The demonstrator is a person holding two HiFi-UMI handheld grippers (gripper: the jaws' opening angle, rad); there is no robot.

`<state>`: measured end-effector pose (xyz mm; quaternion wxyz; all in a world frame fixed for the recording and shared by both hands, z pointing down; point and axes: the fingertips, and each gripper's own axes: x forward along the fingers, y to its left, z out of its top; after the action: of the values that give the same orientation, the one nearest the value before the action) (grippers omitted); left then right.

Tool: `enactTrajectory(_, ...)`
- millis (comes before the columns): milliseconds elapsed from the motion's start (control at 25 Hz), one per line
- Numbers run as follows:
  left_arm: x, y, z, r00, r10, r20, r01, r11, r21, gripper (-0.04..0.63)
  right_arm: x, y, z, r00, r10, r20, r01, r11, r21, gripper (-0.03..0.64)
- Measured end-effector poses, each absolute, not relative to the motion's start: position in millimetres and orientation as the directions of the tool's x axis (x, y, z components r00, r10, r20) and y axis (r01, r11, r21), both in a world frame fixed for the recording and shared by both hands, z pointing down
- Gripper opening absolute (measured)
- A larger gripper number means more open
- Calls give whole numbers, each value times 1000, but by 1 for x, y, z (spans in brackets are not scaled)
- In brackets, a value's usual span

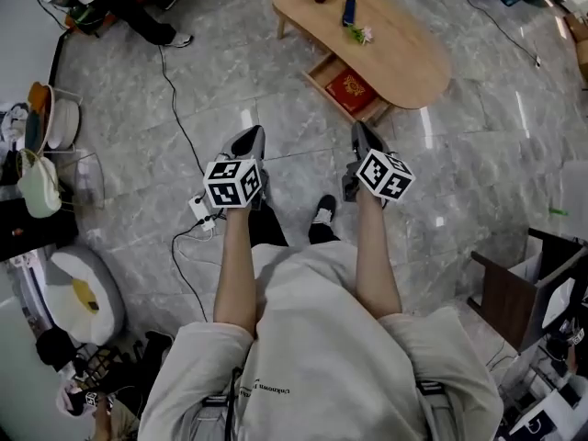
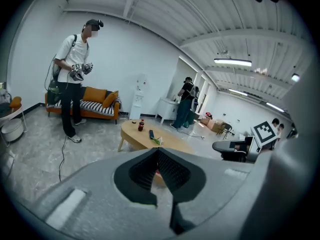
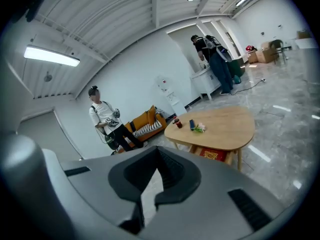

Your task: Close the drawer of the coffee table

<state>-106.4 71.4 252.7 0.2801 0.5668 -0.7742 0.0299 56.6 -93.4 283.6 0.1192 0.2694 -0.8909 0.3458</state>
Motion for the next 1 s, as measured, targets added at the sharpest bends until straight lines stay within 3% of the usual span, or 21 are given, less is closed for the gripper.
enactTrajectory(680,-193,-39,276,216,-845,489,-957,-84,278,9,34,-113,296,-504,-742,442,-841,305,-447,15)
enactTrajectory(1000,-166,-99,286,296,-829,474,-946,-185,268,9,84,-134,303,-383,-817,430,-903,234,-360,15)
